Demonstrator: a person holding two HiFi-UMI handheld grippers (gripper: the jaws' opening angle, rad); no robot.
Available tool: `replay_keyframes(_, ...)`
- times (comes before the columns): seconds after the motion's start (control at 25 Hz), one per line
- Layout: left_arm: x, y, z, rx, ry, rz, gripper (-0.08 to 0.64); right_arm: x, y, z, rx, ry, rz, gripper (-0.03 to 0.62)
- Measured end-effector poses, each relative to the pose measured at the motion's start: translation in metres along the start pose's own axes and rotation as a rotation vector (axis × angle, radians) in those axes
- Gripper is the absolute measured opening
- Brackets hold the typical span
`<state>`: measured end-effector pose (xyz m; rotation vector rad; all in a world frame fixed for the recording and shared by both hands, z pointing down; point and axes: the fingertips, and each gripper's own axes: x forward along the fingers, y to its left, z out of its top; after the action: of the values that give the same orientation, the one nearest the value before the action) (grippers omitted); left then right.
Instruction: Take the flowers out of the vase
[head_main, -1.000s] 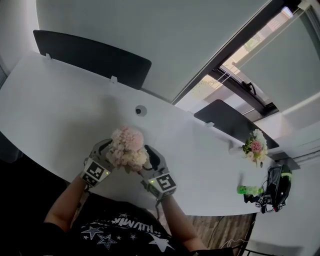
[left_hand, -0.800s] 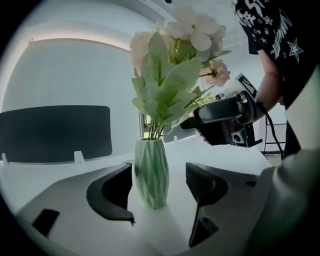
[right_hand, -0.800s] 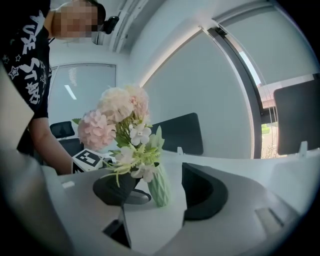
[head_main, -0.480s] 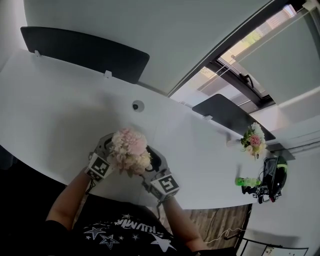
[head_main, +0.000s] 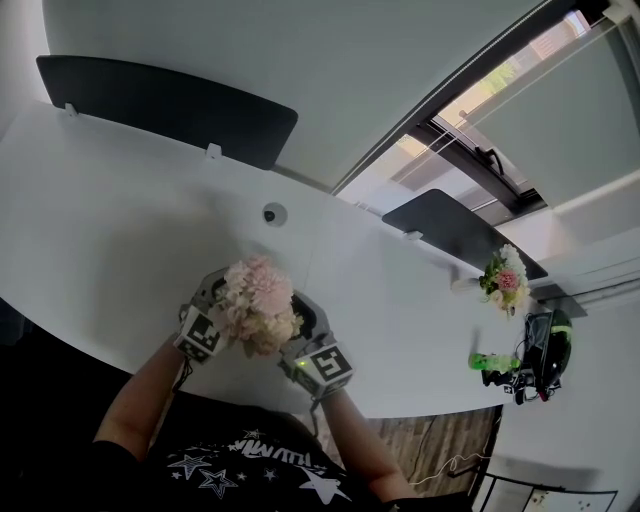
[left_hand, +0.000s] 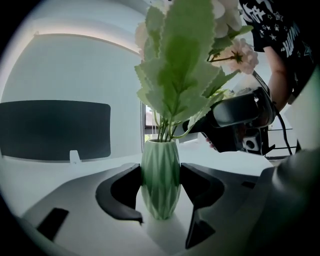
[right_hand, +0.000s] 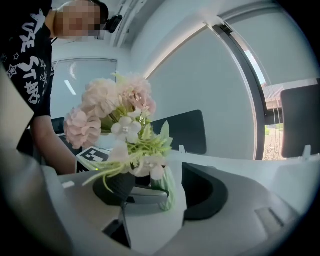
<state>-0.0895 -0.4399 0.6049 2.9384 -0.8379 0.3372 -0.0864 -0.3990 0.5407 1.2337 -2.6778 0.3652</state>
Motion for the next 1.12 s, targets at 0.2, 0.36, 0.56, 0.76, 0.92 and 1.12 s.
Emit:
replay_keyframes(0.2, -0.004, 0.003, 0.007, 0.060, 0.029, 0.006, 0.259, 0.019, -0.002, 0.011, -0.027, -0.017, 0.014, 0.258)
replay_keyframes(0.36, -0.005, 0.002, -0.008, 0.036, 0.036, 0.003, 0.259, 0.033, -0.001, 0.020, -0.048, -0.025, 0.038, 0.258)
replay_keyframes(0.56, -0.003, 0.002, -0.002, 0.018, -0.004, 0.015, 0.259, 0.046, 0.003, 0.026, -0.039, -0.038, 0.063, 0.225)
replay_keyframes(0.76, -0.003, 0.003, -0.003, 0.018, -0.006, 0.017, 0.259, 0.050, 0.004, 0.030, -0.047, -0.046, 0.067, 0.139)
replay_keyframes(0.92, -0.003, 0.004, -0.005, 0.019, -0.009, 0.023, 0.259, 0.049, 0.003, 0.031, -0.043, -0.045, 0.068, 0.121)
replay_keyframes(1.12, -0.004, 0.003, -0.001, 0.013, -0.003, 0.015, 0.259, 0.042, -0.002, 0.045, -0.006, -0.079, 0.033, 0.101)
